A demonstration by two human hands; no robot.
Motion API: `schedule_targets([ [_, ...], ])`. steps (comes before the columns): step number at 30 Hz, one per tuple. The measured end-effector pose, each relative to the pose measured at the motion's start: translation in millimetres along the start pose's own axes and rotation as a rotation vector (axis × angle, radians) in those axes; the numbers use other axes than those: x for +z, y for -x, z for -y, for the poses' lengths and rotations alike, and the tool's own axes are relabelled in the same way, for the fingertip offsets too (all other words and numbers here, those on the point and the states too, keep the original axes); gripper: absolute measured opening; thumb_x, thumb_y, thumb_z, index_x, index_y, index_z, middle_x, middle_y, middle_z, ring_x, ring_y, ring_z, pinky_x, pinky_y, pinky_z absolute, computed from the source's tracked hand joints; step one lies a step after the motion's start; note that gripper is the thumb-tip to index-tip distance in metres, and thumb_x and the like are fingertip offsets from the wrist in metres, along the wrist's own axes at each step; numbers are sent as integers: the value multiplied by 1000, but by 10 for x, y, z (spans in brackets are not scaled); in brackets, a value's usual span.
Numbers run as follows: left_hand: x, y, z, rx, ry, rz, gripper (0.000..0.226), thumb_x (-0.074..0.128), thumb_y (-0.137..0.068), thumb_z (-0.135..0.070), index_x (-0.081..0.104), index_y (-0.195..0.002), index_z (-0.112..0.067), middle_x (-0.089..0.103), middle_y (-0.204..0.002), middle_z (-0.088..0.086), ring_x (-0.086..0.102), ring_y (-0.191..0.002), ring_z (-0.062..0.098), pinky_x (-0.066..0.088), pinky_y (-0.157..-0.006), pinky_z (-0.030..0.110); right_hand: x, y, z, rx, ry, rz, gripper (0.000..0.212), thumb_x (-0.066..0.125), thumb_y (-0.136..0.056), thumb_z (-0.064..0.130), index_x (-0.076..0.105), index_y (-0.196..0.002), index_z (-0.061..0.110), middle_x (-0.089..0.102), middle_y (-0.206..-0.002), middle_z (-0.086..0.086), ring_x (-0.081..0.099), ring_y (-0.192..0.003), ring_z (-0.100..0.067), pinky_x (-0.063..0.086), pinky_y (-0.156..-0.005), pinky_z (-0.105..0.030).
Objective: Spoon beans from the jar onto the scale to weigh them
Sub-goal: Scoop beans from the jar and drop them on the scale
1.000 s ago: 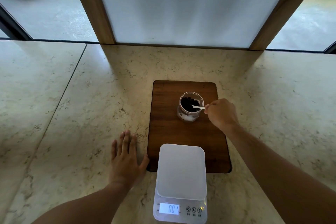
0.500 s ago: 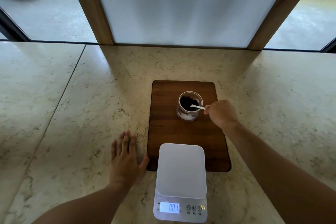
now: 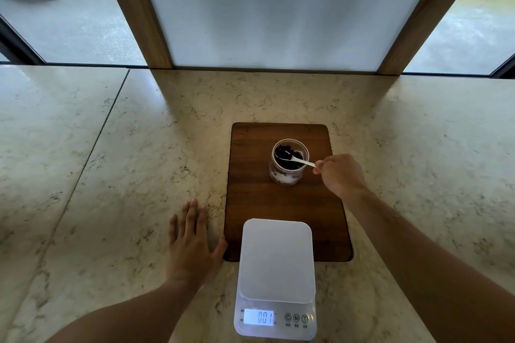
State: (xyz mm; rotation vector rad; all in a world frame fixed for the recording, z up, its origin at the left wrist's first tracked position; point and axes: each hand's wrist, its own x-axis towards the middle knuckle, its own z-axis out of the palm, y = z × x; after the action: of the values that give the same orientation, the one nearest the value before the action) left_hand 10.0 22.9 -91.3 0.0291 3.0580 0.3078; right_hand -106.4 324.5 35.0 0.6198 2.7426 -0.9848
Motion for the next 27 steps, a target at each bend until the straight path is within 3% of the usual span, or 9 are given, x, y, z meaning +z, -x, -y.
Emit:
schedule_targets([
  [3, 10, -1, 1, 1, 13, -7, 88, 24, -86, -65, 12, -154, -11, 6, -164, 10, -9, -151, 22, 4, -122, 49, -1, -11, -20, 40, -80, -2, 28, 60, -94, 23, 78, -75, 13, 62, -62, 0, 50, -54, -13, 35, -49, -27],
  [11, 38, -15, 19, 8, -6, -15, 87, 27, -87, -64, 15, -154, -10, 11, -164, 13, -6, -151, 22, 2, -122, 48, -50, 46, -104, 52, -181, -36, 31, 61, -91, 25, 70, -61, 28, 64, -66, 4, 53, -58, -11, 33, -50, -26],
  [15, 26, -12, 5, 10, 12, -43, 86, 27, -87, -63, 20, -153, -8, 15, -163, 14, -4, -151, 22, 1, -122, 47, -89, 93, -160, 39, -197, -28, 30, 59, -94, 27, 72, -66, 25, 61, -61, 3, 49, -52, -11, 32, -48, -25],
  [27, 35, -18, 10, -7, 1, -23, 86, 20, -87, -67, 12, -155, -13, 8, -165, 10, -10, -151, 21, 1, -122, 48, -111, 446, -386, -101, -246, 99, 31, 57, -97, 28, 72, -71, 22, 50, -48, 5, 38, -42, -11, 28, -41, -25],
])
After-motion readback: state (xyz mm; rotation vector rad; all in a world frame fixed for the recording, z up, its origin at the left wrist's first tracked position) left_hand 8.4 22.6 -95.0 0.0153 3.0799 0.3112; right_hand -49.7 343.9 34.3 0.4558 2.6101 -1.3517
